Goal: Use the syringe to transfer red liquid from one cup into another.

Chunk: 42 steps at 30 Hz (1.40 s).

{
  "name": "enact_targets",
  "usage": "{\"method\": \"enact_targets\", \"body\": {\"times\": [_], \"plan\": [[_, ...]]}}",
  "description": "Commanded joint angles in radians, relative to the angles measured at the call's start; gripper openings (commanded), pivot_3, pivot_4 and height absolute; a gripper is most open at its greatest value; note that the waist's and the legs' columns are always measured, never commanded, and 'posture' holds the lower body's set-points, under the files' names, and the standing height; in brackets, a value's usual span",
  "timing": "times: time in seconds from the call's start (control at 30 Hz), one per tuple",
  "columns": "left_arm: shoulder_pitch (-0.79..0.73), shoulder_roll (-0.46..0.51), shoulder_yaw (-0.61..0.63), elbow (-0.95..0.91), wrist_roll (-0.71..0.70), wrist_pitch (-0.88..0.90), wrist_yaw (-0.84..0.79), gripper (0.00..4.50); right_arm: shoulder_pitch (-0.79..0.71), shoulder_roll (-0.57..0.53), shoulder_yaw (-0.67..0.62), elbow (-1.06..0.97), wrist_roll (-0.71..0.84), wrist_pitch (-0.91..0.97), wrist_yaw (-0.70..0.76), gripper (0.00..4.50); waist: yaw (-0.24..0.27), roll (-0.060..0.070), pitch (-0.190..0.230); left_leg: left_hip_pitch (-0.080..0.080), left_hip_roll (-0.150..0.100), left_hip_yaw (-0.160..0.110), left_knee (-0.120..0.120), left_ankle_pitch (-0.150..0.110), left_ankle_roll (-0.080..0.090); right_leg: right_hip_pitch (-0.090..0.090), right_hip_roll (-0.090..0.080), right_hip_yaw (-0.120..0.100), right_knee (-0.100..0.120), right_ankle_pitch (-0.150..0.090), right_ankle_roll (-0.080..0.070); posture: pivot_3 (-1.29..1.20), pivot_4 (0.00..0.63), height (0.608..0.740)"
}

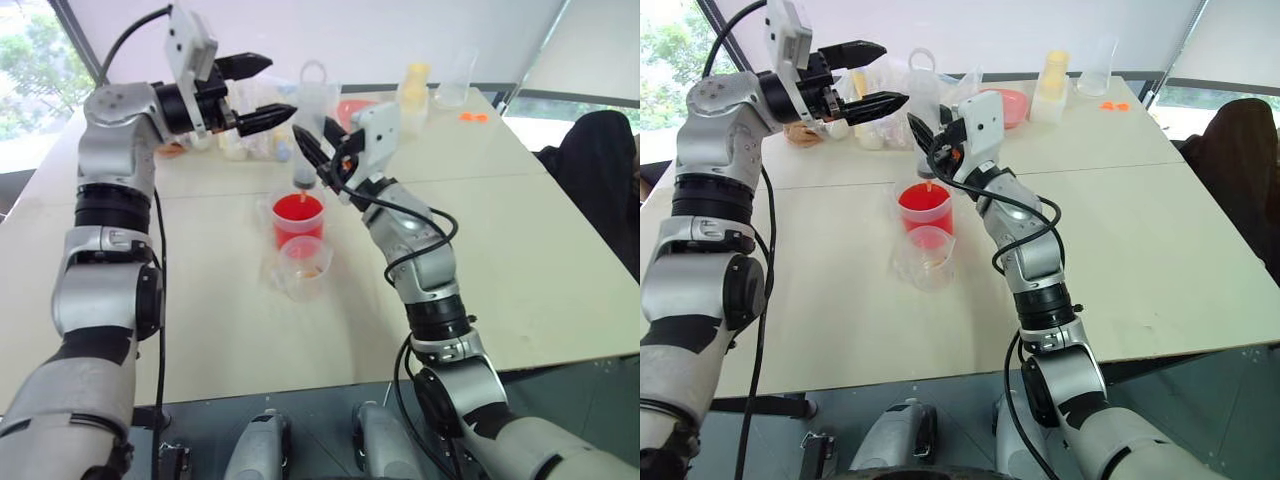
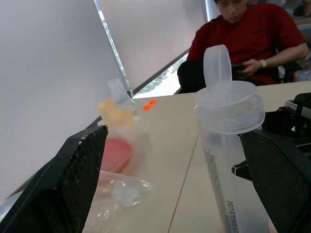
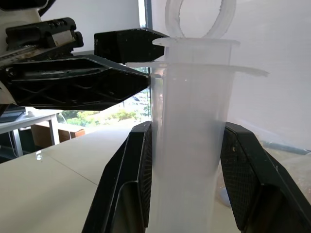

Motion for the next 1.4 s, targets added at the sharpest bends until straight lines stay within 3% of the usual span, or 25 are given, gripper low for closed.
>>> {"method": "enact_targets", "body": {"times": [0.03, 0.17, 0.3, 0.53, 0.93, 1.4], "plan": [[-0.002, 0.054, 0.019, -0.113, -0.044, 0.036, -0.060, 4.50, -0.007, 0.007, 0.021, 0.032, -0.014, 0.009, 0.004, 1.44, 0.000, 0.000, 0.000, 0.000, 0.000, 0.000, 0.000, 0.000, 0.000, 0.000, 0.000, 0.000, 0.000, 0.000, 0.000, 0.00, 0.150, 0.740], [0.052, 0.117, 0.018, -0.180, -0.048, 0.094, -0.076, 4.50, -0.026, -0.001, 0.003, 0.055, -0.010, 0.002, 0.000, 1.44, 0.001, 0.000, 0.000, 0.000, 0.000, -0.001, 0.000, 0.000, 0.000, -0.002, 0.001, 0.002, 0.001, 0.000, 0.000, 0.00, 0.150, 0.740], [0.056, 0.113, 0.034, -0.188, -0.051, 0.080, -0.018, 4.50, -0.027, 0.002, 0.003, 0.052, -0.006, 0.004, 0.006, 1.44, 0.007, 0.000, 0.000, 0.000, 0.001, -0.002, 0.001, 0.000, 0.000, -0.001, 0.001, 0.002, 0.001, 0.000, 0.000, 0.00, 0.150, 0.740], [0.009, 0.061, 0.032, -0.116, -0.025, -0.018, 0.084, 4.50, -0.028, 0.013, 0.011, 0.044, -0.010, 0.002, 0.009, 1.44, 0.005, 0.000, 0.000, 0.000, 0.000, -0.002, 0.002, 0.000, 0.000, -0.001, 0.000, 0.002, 0.001, 0.000, 0.000, 0.00, 0.150, 0.740], [-0.040, -0.004, -0.040, 0.061, 0.089, -0.217, 0.122, 4.50, -0.019, 0.017, 0.017, 0.016, -0.013, 0.005, -0.002, 1.44, 0.004, 0.000, 0.000, 0.000, 0.000, 0.000, 0.002, 0.000, 0.000, -0.001, 0.001, 0.002, 0.002, 0.000, 0.000, 0.00, 0.150, 0.740], [-0.080, -0.023, -0.062, 0.151, 0.163, -0.264, 0.198, 4.50, -0.006, 0.021, 0.033, 0.005, -0.034, -0.009, -0.007, 1.44, 0.004, 0.000, 0.000, 0.000, 0.000, 0.000, 0.002, 0.000, 0.000, -0.001, 0.001, 0.002, 0.002, 0.000, 0.000, 0.00, 0.150, 0.740]]}}
